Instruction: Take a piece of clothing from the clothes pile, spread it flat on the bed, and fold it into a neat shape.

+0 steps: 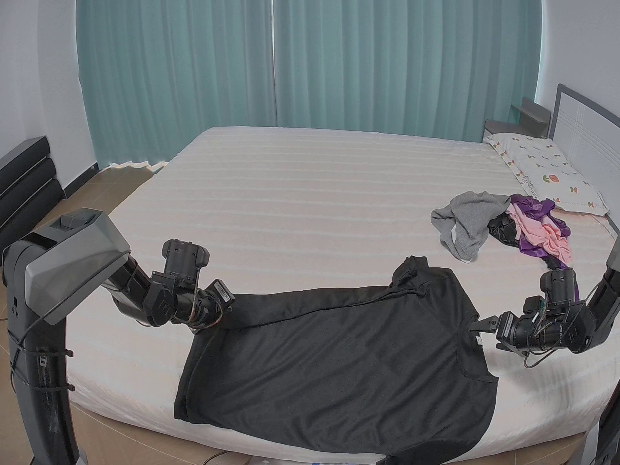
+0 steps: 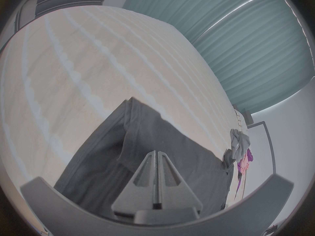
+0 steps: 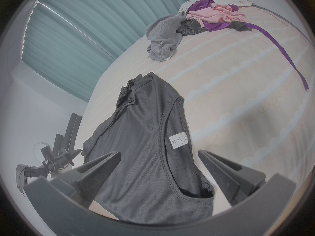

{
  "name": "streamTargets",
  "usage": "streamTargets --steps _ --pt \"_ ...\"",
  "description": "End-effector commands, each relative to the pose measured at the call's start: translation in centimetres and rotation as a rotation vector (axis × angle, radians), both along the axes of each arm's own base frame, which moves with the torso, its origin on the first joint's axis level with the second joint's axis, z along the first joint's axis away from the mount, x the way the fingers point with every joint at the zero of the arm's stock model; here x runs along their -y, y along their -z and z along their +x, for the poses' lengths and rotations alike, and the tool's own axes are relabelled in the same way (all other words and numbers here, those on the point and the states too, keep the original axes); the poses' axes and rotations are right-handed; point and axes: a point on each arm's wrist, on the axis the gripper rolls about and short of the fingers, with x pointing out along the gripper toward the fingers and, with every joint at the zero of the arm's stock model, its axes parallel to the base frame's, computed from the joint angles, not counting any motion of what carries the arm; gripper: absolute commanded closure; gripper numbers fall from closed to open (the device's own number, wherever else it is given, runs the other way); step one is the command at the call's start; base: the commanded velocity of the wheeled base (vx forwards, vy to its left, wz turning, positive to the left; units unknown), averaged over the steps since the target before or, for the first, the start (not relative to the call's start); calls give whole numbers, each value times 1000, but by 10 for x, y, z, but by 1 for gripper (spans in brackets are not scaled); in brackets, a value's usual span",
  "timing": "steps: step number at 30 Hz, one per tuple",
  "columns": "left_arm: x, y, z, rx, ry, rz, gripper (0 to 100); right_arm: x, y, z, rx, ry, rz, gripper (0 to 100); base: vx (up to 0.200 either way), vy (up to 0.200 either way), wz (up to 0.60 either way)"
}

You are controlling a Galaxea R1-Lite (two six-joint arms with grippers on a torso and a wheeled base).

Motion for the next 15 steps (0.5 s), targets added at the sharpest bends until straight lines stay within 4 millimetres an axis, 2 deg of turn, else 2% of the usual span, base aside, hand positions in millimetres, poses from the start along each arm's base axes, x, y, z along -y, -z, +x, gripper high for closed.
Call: streamTargets --steps 1,5,7,8,9,12,15 --pt "-1 -11 17 35 -23 -5 100 0 0 0 -1 1 0 0 0 0 0" --pt "-9 -29 34 116 -77 1 100 0 0 1 1 1 0 0 0 0 0" --pt "-10 -31 36 128 -82 2 100 0 0 1 1 1 0 0 0 0 0" --pt "-15 -43 49 184 -129 -1 100 0 0 1 3 1 0 0 0 0 0" --pt "-17 -46 52 193 -146 -6 100 0 0 1 3 1 0 0 0 0 0" --pt "-22 -48 50 182 -160 -13 100 0 0 1 3 1 0 0 0 0 0" --pt "-24 -40 45 128 -157 0 100 0 0 1 1 1 0 0 0 0 0"
